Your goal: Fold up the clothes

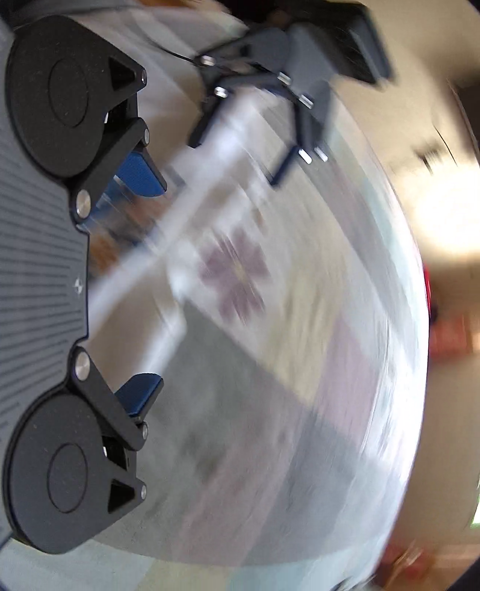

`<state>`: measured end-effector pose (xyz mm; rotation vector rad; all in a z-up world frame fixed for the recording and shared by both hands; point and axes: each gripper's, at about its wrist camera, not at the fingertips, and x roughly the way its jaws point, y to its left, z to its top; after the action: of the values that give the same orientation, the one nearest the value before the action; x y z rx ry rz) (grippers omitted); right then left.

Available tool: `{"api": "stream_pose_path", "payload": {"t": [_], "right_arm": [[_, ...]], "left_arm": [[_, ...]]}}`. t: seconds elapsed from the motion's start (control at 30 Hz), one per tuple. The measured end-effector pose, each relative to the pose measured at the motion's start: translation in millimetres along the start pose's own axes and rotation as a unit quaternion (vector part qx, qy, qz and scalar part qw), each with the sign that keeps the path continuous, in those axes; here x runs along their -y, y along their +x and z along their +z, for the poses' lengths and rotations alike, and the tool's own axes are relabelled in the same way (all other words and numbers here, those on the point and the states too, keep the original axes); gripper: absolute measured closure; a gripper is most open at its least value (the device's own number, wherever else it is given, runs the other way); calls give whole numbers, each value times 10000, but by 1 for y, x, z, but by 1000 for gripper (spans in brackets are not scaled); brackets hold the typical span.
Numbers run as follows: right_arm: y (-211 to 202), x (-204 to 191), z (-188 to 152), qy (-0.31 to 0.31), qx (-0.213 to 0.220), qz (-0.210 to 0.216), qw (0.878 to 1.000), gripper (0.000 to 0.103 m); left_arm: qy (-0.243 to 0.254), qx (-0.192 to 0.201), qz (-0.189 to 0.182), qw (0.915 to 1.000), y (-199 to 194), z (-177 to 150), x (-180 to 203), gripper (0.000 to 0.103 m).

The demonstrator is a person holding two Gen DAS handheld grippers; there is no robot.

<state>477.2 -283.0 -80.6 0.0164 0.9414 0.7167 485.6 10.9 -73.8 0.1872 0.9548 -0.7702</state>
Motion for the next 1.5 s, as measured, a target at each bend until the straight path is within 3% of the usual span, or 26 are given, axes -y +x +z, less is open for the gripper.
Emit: {"api": "stream_pose_path", "payload": {"t": [0.1,0.2,0.37,0.6,0.77,0.97,1.17,1.27,1.4,1.5], "right_arm": [[21,26,0,585,9,279,9979,0],[32,31,-6,444,-114,564,9974,0],[34,34,1,-183,-735,925,9928,0],[40,31,20,315,-1456,1402,9789,0],[27,14,19,678,-1825,1589,9679,0],[10,-11,-8,844,-2314,1601,9559,0],[17,-22,-47,1173,-2872,1280,9420,0],[7,-31,-39,954,-2803,1239,9471,0],[-13,-28,3,753,-2107,1266,9664,0],[-10,-10,22,731,-1775,1086,9754,0]], "left_arm": [[-409,-119,-163,9990,24,2,-22,1],[-130,-286,-483,9983,34,-3,-22,1],[602,-710,-874,9918,41,-7,-17,1],[-263,-1243,-1828,9749,42,11,-35,1],[-476,-1463,-1999,9677,24,7,-13,1],[-809,-1683,-2234,9567,6,-5,14,1],[-1178,-2322,-1936,9459,25,-44,32,1],[-1120,-2324,-1793,9494,21,-51,41,1],[-1263,-2286,-1824,9479,8,-45,42,1],[-1026,-2009,-1792,9576,-12,-25,42,1]]}}
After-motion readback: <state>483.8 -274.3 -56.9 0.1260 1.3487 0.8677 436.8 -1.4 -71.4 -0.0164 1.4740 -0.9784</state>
